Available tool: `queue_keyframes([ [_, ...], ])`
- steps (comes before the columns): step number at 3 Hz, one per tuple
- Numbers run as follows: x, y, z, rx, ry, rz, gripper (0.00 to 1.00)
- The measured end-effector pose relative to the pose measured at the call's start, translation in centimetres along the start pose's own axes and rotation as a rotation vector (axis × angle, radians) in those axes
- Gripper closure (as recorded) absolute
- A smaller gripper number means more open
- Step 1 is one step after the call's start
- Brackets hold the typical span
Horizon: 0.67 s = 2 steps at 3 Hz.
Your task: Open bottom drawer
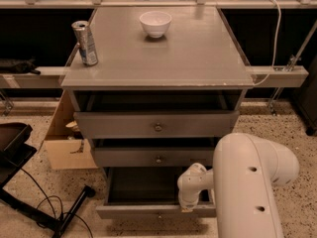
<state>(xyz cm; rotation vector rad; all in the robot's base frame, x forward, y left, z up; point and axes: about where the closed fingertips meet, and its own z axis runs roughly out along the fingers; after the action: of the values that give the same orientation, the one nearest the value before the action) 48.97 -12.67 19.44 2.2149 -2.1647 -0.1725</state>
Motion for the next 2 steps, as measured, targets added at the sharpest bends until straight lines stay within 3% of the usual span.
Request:
queue_keyframes([
  [2, -0.01, 0.0, 0.01, -0.014, 0.001, -0.002, 1.0],
])
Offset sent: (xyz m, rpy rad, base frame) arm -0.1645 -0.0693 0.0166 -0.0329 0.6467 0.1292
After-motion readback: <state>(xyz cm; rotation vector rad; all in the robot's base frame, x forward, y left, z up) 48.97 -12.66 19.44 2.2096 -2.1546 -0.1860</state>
